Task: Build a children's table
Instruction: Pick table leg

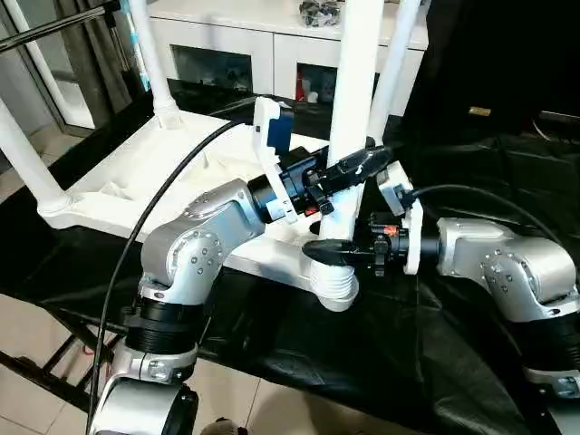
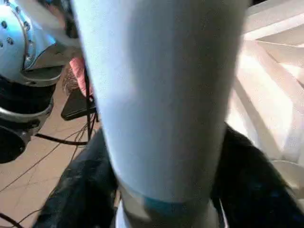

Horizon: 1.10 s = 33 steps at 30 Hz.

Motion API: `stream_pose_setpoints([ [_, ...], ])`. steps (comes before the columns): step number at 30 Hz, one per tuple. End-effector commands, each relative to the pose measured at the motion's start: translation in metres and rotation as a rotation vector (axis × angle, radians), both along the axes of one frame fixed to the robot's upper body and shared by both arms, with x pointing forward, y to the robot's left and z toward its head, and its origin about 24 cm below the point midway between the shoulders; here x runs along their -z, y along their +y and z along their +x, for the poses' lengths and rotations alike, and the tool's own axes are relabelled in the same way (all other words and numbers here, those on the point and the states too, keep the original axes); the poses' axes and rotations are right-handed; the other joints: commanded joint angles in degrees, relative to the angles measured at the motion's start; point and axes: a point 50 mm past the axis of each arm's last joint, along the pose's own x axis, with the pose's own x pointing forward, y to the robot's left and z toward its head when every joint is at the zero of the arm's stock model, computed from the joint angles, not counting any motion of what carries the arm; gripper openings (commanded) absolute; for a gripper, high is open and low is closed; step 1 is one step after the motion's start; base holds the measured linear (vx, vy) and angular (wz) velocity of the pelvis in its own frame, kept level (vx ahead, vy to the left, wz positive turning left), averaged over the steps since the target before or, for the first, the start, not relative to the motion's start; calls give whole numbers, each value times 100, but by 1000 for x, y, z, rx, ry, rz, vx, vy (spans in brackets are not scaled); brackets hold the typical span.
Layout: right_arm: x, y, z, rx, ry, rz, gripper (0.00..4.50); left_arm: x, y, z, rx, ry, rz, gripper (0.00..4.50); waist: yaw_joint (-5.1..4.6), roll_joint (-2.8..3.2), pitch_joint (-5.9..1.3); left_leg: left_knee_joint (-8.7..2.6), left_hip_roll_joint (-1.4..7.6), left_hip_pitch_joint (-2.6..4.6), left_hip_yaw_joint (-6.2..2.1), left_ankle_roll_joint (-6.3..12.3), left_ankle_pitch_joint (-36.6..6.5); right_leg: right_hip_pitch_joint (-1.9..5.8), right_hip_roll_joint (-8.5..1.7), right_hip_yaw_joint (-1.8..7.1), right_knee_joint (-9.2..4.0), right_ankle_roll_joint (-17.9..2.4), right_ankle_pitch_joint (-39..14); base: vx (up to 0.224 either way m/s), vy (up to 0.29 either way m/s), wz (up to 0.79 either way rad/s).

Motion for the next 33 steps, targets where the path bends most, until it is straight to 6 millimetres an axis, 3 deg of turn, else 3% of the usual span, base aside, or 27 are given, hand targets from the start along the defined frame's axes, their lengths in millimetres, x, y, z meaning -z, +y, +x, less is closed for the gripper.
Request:
stream_pose_setpoints([
  [1, 2, -1, 1, 10, -9, -19, 237, -10, -3, 0, 6, -38, -16, 185, -8, -30, -428, -406, 232, 100, -56, -44, -1197, 300, -257, 217, -412, -1156, -1403, 0, 0, 0],
  [5, 2, 0, 2, 11, -7, -17, 203, -10, -4, -1, 16, -36, -17, 185, -5, -31, -431, -413, 237, 97, -63, -62, -1193, 302, -257, 215, -403, -1138, -1398, 0, 0, 0],
  [10, 2, 0, 2, 11, -8, -12, 195, -8, -4, -1, 15, -36, 4, 185, -5, -18, -430, -414, 233, 96, -63, -52, -1197, 303, -252, 213, -401, -1158, -1347, 0, 0, 0],
  [13, 3, 0, 2, 17, -9, -8, 194, -2, -3, 4, -39, 31, 26, 255, -7, 7, -430, -408, 230, 99, -65, -66, -1216, 302, -253, 214, -395, -1186, -1329, 0, 0, 0],
  [17, 5, -1, 1, 35, -6, 1, 191, -3, -1, 3, -22, 23, -1, 297, -7, -14, -433, -411, 230, 93, -65, -63, -1203, 309, -249, 212, -405, -1170, -1328, 0, 0, 0],
  [18, 5, -1, 1, 50, -9, 12, 191, -4, 0, 3, -31, 2, -22, 297, -6, 21, -436, -410, 231, 100, -69, -68, -1199, 304, -247, 211, -397, -1176, -1295, 0, 0, 0],
  [19, 5, -1, 2, 61, -11, 19, 191, -5, 1, 3, -40, -12, -37, 302, -8, 2, -435, -408, 227, 91, -64, -55, -1188, 305, -254, 214, -416, -1173, -1274, 0, 0, 0],
  [23, 3, 1, 6, 186, -32, 106, 191, -12, 11, 8, -114, -20, -207, 304, -22, 1, -436, -411, 227, 91, -60, -72, -1232, 304, -259, 211, -415, -1212, -1276, 0, 0, 0],
  [27, 5, 4, 16, 378, -46, 193, 191, -15, 22, 16, -230, 9, -348, 304, -41, -5, -433, -430, 231, 102, -61, -137, -1379, 277, -259, 203, -451, -1124, -1572, 0, 0, 0],
  [32, 14, -7, 36, 694, -87, 195, 191, 5, 35, 28, -374, -42, -171, 304, -75, 32, -436, -463, 205, 118, -76, -272, -1461, 240, -238, 201, -473, -800, -1724, 0, 0, 0],
  [33, 15, -9, 37, 712, -91, 182, 191, 8, 36, 29, -373, -42, -141, 304, -85, 86, -436, -470, 209, 125, -80, -316, -1465, 239, -227, 206, -469, -785, -1604, 0, 0, 0],
])
